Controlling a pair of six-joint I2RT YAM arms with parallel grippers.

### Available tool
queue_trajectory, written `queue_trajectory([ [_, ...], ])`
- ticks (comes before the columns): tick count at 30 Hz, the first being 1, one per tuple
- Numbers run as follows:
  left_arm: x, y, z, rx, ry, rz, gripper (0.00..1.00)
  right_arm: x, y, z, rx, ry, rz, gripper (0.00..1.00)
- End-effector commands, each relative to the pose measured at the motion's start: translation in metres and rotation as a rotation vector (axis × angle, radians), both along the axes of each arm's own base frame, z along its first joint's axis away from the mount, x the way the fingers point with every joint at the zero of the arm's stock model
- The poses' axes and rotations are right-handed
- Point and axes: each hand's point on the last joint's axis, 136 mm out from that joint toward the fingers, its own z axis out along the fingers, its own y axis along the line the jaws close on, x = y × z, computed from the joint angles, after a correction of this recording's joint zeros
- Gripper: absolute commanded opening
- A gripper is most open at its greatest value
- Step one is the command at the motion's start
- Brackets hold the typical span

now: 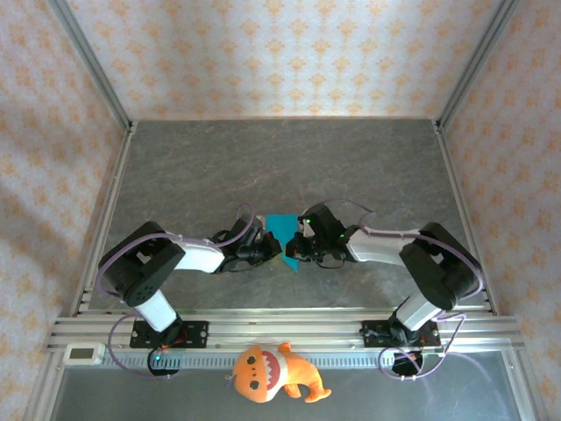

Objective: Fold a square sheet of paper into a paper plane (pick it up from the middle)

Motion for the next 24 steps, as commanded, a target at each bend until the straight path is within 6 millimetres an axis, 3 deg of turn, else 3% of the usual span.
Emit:
queue_trajectory([
  [1, -0.013, 0.017, -0.026, 0.094, 0.06, 0.015, 0.0, 0.002, -0.007, -0.016, -0.05, 0.02, -0.024, 0.0],
  [8, 0.009, 0.003, 0.007, 0.121, -0.038, -0.056, 0.0, -0.023, -0.04, -0.056, -0.182, 0.087, -0.031, 0.0],
  [14, 0.02, -0.011, 0.052, -0.015, -0.141, -0.027, 0.06, -0.021, -0.043, -0.057, -0.178, 0.084, -0.066, 0.0],
  [18, 0.012, -0.014, 0.049, -0.062, -0.115, -0.027, 0.05, -0.019, -0.042, -0.054, -0.176, 0.078, -0.069, 0.0],
  [24, 0.004, -0.01, 0.019, -0.036, -0.047, -0.025, 0.01, -0.018, -0.043, -0.054, -0.18, 0.074, -0.074, 0.0],
])
